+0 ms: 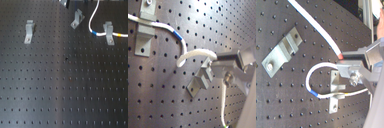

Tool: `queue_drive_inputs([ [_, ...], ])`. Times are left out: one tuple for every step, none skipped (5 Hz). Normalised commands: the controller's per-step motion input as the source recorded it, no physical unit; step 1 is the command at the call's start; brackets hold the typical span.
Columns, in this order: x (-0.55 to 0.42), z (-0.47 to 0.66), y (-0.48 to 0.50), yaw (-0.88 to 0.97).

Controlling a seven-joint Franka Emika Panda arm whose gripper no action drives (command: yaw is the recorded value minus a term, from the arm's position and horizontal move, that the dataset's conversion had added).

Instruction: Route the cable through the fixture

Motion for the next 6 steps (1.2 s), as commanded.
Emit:
queue_drive_inputs([
  [0.001,0.09,0.000,0.00],
  [-0.192,0.16,0.031,0.37],
  [-0.322,0.11,-0.043,0.38],
  [-0.348,0.11,-0.142,0.20],
  [-0.409,0.08,-0.134,0.39],
  [-0.422,0.01,-0.035,0.48],
])
